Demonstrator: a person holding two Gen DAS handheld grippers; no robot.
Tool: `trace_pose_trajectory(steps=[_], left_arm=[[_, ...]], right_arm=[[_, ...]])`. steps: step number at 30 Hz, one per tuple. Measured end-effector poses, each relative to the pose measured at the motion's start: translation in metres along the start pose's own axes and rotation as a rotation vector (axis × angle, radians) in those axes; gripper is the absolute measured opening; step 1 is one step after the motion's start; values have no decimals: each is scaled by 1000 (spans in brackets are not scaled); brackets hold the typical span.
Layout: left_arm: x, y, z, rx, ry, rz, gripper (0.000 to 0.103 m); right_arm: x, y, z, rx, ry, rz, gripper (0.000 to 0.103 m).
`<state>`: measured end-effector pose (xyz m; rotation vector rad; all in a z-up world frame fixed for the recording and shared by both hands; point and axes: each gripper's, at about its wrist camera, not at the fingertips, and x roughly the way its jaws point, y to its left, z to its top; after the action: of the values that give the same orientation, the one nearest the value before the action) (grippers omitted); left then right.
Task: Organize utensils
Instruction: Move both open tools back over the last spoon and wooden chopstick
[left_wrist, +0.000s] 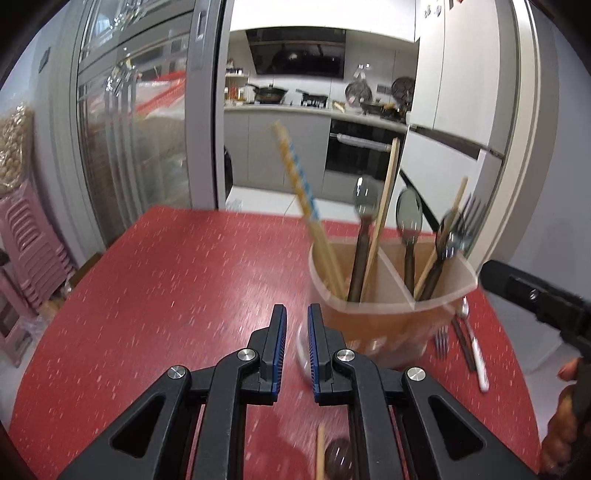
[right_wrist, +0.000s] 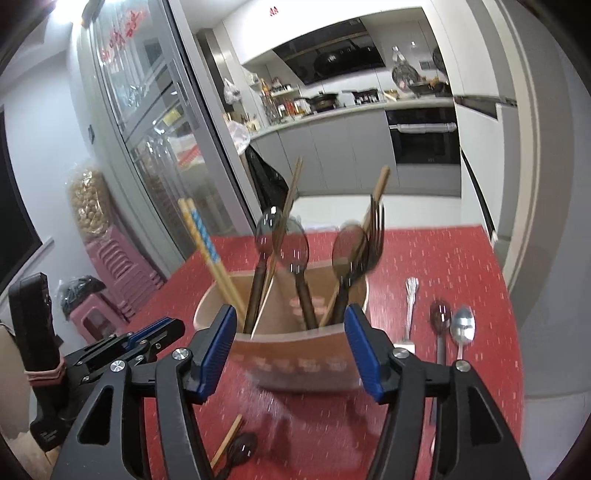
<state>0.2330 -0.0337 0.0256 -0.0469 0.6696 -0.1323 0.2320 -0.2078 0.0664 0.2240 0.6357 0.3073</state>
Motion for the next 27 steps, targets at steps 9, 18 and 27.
trace_pose_trajectory(steps=[9, 18, 27], left_arm=[[-19, 19, -47, 12, 95, 16, 36], [-28, 32, -72, -7, 151, 6, 36], [-37, 42, -88, -27, 171, -4, 47]], right_arm=[[-11, 1, -39, 66, 141, -6, 72], [-9, 12, -73, 100, 248, -23, 73], [-12, 23, -93, 112, 289, -43, 82]])
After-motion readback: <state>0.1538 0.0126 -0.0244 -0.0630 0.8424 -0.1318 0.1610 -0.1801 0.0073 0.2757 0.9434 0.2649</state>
